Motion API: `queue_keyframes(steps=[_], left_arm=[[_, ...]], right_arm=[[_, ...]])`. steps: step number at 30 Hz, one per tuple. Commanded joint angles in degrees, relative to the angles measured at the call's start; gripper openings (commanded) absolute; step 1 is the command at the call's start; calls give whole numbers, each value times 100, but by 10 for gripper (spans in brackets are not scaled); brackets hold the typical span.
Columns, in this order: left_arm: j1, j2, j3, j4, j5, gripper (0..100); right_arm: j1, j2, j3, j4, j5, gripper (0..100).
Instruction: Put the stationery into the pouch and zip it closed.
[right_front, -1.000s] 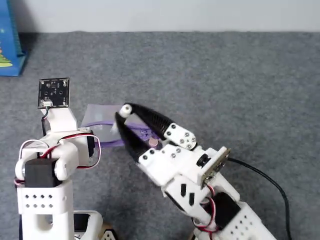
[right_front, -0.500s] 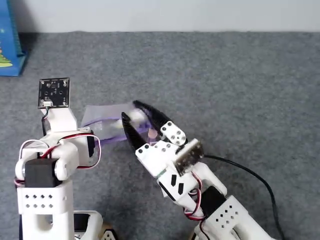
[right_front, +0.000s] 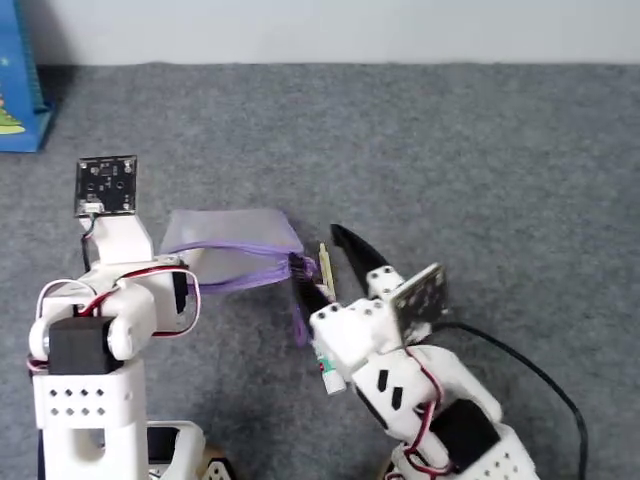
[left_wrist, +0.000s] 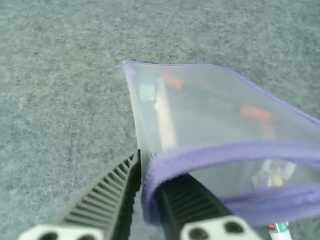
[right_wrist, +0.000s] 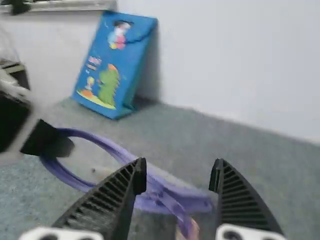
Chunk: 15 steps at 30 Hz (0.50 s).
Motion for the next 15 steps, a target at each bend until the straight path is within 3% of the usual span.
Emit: queue_keyframes(steps=[1,10,15], left_arm=[[-281,-18,-251,-35,18,11],[-844,-18,-251,-26,18,11],[-1029,-18,-233,0,18,11]], right_arm=[[409,119,-545,936,-281,202],[892,2220,-571,1525,-299,202],[910,3582,-580,470,-281,202]])
